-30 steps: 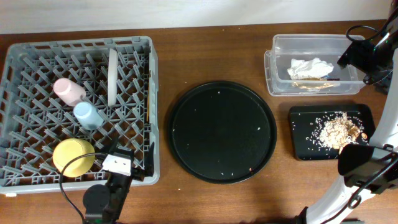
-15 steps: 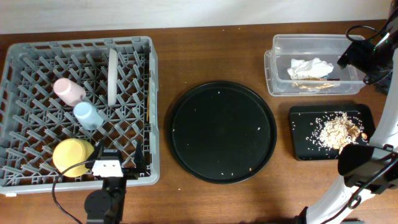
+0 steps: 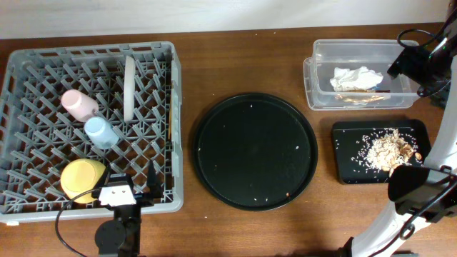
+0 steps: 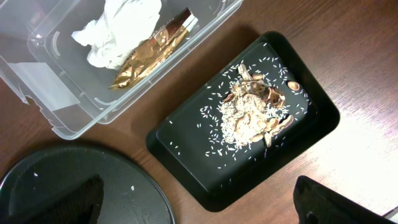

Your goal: Sort waste into correct bins and load items into the dishwasher rack

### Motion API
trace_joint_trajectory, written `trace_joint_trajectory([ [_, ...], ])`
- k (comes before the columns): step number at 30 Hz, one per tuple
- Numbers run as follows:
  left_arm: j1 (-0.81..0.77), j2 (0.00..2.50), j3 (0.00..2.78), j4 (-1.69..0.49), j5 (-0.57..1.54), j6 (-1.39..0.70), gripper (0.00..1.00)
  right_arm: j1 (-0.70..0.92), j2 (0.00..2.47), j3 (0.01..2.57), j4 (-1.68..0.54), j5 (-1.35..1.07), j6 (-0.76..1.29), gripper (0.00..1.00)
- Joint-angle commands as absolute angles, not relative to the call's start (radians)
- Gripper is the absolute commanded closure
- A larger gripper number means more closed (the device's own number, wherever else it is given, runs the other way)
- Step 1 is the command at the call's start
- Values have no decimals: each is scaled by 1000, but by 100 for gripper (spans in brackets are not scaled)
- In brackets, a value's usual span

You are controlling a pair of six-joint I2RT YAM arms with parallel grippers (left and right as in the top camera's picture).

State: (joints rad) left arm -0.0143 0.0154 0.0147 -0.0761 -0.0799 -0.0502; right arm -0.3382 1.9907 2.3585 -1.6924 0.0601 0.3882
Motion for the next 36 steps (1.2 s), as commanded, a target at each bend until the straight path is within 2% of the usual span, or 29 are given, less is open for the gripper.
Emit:
trace_joint_trajectory([
  [1,-10,5,9,-76,-91,-64,1,-341,1986,2372,-1695,68,385,1],
  [27,-10,5,9,-76,-91,-63,1,-340,1978,2372,-1695,68,385,1],
  [36,-10,5,9,-76,-91,-63,1,-339,1757,2372,-1695,68,385,1],
])
